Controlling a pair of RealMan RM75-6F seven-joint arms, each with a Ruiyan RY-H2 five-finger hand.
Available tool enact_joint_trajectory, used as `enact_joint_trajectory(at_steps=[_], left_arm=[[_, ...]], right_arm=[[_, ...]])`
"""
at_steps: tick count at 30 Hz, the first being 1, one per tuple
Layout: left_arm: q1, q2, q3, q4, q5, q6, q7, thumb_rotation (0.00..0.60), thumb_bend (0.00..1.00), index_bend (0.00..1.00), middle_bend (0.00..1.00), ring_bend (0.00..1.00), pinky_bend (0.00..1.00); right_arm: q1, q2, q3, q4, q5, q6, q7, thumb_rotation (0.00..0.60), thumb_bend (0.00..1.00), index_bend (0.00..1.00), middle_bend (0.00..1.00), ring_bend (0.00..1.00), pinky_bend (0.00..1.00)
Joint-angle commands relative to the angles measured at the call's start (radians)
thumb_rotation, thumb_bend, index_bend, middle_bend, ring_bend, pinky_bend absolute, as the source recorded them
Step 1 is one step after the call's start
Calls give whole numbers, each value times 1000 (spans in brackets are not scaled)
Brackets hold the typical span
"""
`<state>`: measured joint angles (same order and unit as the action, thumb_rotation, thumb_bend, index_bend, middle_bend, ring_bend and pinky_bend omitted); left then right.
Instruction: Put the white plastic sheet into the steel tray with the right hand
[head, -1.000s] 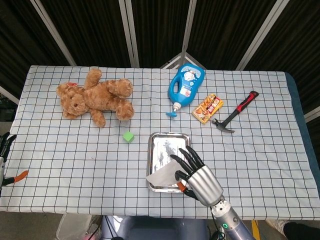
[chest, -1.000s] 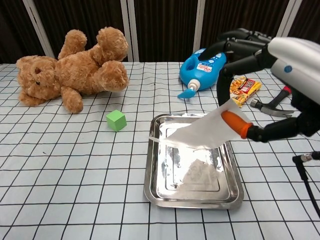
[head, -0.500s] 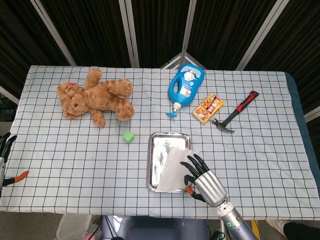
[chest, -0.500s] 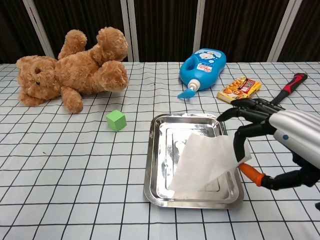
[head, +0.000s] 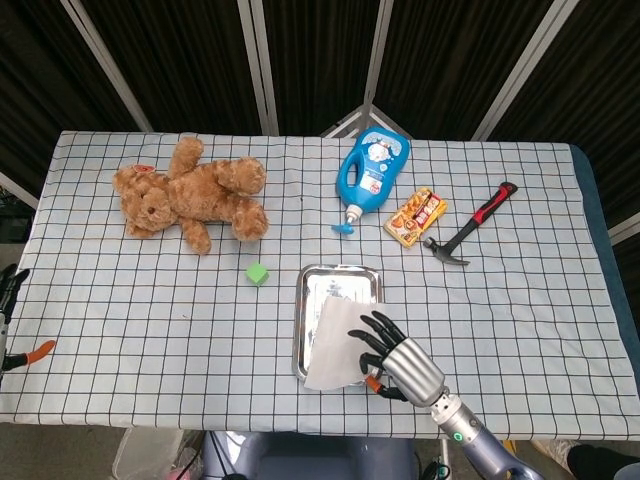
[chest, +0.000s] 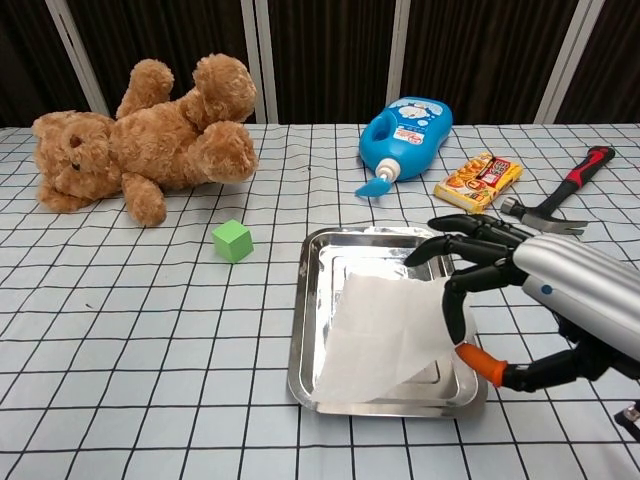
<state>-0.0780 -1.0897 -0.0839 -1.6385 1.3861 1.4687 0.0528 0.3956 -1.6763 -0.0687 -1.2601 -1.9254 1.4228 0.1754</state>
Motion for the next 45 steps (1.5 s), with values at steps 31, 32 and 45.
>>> enact_joint_trajectory(at_steps=[31,32,45], left_arm=[[4,1,-15,-4,-44,0,22,600,0,0,0,0,0],[4,1,-15,-4,-44,0,22,600,0,0,0,0,0],[3,2,-15,-5,-41,-2,17,600,0,0,0,0,0]], right_arm=[[78,-97,-10,260,54,-15,151,600,530,668,223,21,0],[77,-97,-13,262,55,-13,151,600,530,663,223,21,0],[65,-109,-15,257,89,-31,88,600,465,451,215,0,0]])
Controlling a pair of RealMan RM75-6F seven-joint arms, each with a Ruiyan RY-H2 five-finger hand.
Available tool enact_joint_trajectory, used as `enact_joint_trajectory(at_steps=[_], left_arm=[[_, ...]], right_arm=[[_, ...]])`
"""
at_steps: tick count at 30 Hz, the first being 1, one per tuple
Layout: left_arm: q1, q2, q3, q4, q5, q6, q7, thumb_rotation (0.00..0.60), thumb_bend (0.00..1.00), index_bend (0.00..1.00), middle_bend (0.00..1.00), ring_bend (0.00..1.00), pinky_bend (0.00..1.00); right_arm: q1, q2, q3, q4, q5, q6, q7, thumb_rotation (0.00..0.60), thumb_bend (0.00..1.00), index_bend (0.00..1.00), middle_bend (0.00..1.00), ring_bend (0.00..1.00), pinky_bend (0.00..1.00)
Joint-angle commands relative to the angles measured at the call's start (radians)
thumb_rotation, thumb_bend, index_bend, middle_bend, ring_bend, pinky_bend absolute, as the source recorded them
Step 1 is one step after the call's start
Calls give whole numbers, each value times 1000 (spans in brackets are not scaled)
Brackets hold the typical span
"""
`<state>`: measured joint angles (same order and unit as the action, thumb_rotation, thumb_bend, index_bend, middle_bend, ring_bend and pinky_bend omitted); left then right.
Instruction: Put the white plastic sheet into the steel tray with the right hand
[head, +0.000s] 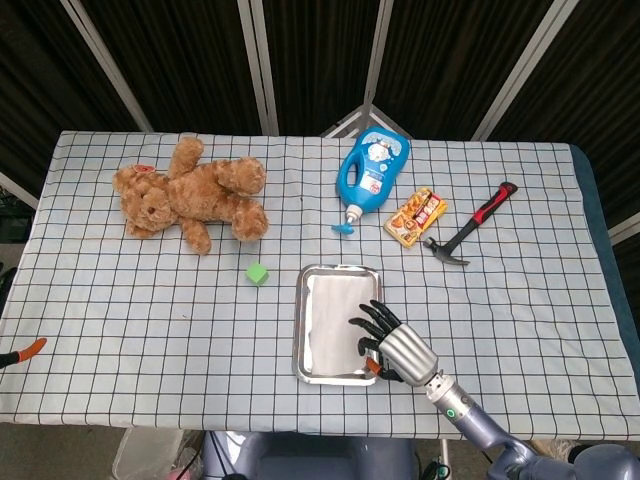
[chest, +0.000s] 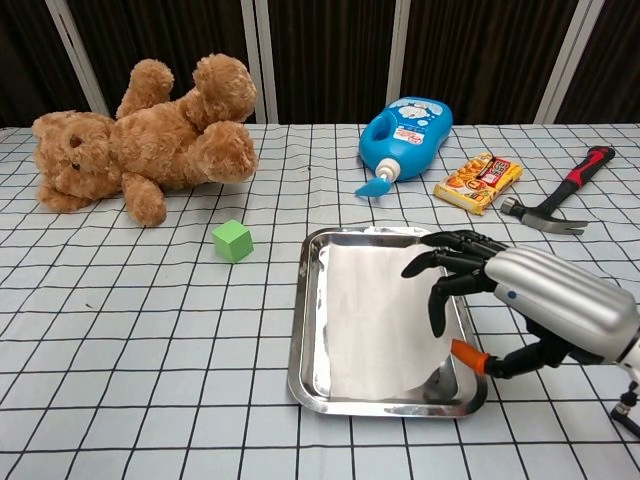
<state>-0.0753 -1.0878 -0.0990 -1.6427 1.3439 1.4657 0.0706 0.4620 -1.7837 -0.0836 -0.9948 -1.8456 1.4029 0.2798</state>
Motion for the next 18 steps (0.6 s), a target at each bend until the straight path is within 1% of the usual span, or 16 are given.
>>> enact_joint_trajectory(at_steps=[1,6,13,16,18], left_arm=[[1,1,0,-1,1,1,-1,600,0,0,0,0,0],[1,2,0,-1,0,0,-6,600,0,0,0,0,0],[-1,3,2,-2,4,-4,-10,600,0,0,0,0,0],[1,5,1,-5,3,-3,-16,600,0,0,0,0,0],[0,6,3,-5,6,-3,-15,600,0,0,0,0,0]], right_arm=[[-1,-1,1,-10,14,-16,-25,600,464,439,212,0,0],[-6,6,7,-30,35,-27,-46,600,460,357,183,0,0],[-15,32,5,-89,33,-4,-93,600,446,190,97,0,0],[-21,62,6,-133,26,14,-143,600,433,157,79,0,0],[-24,89,7,-171,20,28,-172,600,434,151,77,0,0]])
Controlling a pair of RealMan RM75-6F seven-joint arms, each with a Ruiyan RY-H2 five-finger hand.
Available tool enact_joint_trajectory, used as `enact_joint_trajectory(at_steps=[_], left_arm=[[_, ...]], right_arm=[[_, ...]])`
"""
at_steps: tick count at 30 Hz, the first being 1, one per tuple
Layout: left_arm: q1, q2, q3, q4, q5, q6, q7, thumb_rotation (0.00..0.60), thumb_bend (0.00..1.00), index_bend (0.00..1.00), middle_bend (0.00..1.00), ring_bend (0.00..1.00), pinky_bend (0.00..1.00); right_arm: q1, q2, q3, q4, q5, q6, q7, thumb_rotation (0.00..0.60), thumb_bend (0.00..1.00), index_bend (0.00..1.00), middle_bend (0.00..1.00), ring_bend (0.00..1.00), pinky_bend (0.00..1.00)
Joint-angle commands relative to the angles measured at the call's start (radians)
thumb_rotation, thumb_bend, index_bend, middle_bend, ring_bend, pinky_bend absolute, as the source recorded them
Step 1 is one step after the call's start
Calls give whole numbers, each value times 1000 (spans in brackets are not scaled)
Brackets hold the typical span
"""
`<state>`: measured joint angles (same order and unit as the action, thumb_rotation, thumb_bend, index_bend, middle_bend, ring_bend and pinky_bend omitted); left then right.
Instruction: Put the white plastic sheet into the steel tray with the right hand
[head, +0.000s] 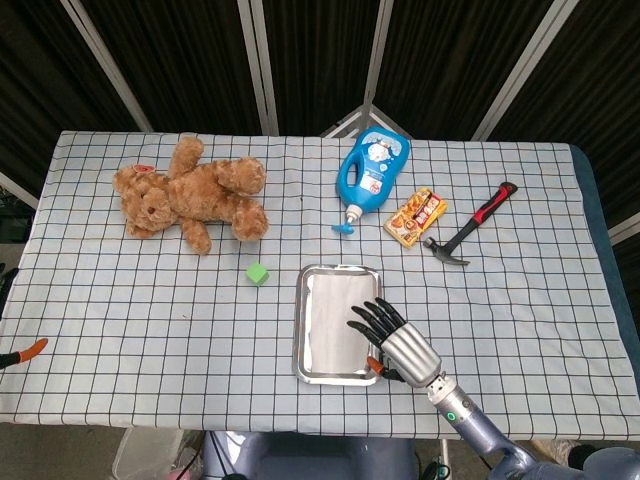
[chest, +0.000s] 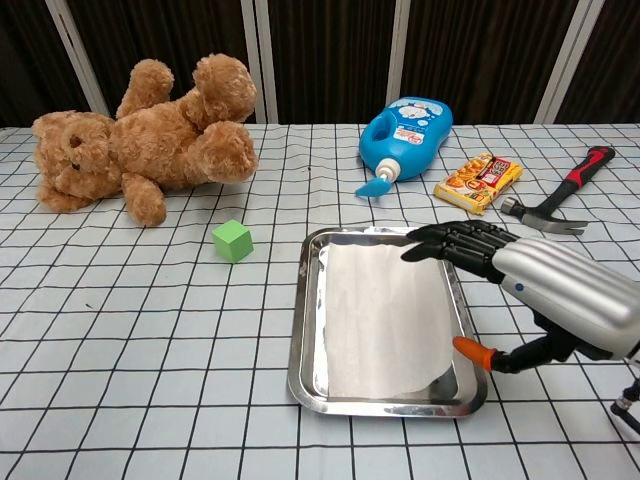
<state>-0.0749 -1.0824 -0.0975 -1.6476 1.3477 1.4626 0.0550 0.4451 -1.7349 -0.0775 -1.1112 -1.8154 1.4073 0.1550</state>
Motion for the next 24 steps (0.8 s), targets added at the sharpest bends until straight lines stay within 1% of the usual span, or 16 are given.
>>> enact_joint_trajectory(at_steps=[1,10,15,16,20,24], left_arm=[[0,1,2,-1,4,0,0,600,0,0,0,0,0],[2,2,8,-1,18,5,-2,600,0,0,0,0,0],[3,1,15,0,39,12,-2,600,0,0,0,0,0],[4,1,16,1,44,15,-2,600,0,0,0,0,0],[5,-4,22,6,60,23,2,600,0,0,0,0,0],[8,-9,27,5,78,36,11,600,0,0,0,0,0]], right_arm=[[-9,54,1,-72,-13,30,-63,600,433,150,76,0,0],[-53,196,-1,-223,-11,97,-154,600,433,149,76,0,0],[-136,342,-16,-307,26,171,-264,600,432,139,58,0,0],[-154,371,-19,-318,41,179,-288,600,432,124,47,0,0],[-230,475,-22,-360,146,196,-362,600,430,6,0,0,0],[-275,552,-8,-433,244,193,-398,600,424,0,0,0,0]])
